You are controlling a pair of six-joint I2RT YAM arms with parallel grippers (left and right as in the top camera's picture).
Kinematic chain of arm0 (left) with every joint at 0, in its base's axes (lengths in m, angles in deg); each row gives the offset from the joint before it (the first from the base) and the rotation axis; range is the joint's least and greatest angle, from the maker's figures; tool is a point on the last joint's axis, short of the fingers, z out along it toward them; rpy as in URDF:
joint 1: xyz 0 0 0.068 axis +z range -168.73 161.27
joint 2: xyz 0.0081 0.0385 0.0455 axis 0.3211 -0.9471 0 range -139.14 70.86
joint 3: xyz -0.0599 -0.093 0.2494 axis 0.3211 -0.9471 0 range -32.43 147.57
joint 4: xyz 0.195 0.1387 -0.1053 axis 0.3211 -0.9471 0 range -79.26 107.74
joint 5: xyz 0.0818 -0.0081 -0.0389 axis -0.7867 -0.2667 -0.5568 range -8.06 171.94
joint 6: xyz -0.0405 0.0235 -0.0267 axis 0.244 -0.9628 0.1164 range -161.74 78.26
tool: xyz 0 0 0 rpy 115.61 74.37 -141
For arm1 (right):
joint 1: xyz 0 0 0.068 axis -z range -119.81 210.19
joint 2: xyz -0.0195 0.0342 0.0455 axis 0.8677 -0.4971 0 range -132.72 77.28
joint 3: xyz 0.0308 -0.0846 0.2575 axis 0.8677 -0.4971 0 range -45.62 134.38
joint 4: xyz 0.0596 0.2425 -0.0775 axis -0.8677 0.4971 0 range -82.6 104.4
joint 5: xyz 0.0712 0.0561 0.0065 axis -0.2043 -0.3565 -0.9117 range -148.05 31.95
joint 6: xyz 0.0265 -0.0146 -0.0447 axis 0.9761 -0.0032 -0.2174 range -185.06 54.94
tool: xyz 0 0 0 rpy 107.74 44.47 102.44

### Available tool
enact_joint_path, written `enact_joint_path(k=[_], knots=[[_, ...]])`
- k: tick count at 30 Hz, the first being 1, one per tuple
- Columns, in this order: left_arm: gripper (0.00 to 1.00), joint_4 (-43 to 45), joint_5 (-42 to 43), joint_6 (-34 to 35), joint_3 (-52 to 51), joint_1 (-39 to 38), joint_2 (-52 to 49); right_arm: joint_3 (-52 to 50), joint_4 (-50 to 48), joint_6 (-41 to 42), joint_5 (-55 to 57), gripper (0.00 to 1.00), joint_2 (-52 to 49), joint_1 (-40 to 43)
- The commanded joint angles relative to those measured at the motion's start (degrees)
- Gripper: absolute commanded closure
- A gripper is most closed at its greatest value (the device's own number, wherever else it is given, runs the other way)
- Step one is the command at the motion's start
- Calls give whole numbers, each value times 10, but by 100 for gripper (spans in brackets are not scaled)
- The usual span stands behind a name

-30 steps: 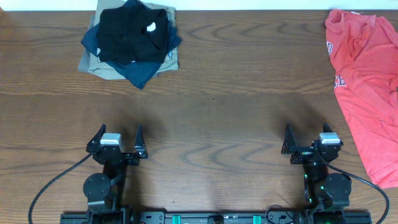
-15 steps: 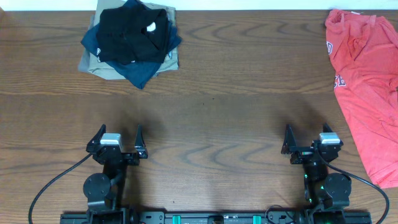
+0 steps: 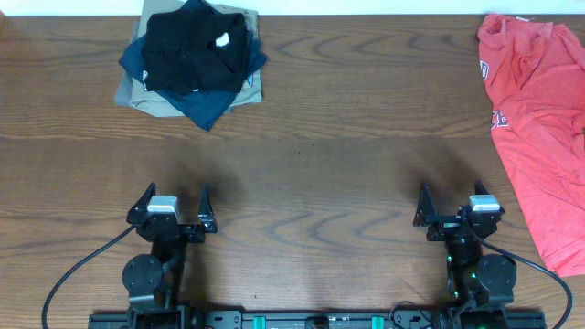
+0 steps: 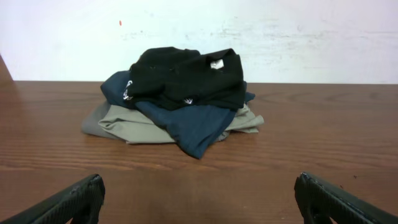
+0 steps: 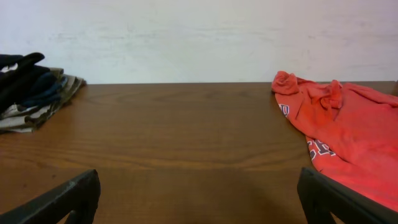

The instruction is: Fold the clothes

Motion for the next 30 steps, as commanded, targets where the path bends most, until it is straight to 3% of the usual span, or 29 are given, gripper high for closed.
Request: enact_joint_path(k=[1,11,17,23,26,30], knots=[[2,-12,0,-8,-14,3,0,-1,2,-7,-2,1,-1,5],[2,-12,0,-8,-14,3,0,-1,-2,-7,9,1,-1,5],[2,-12,0,-8,-14,3,0,-1,-76,-3,11,1,-1,5],[2,-12,0,-8,-14,3,0,-1,-269,168,-69,1,-1,5],[2,-12,0,-8,-14,3,0,-1,-327,180,-68,1,-1,5],[2,-12,0,-8,-14,3,0,-1,-320,198,-72,1,-1,5]])
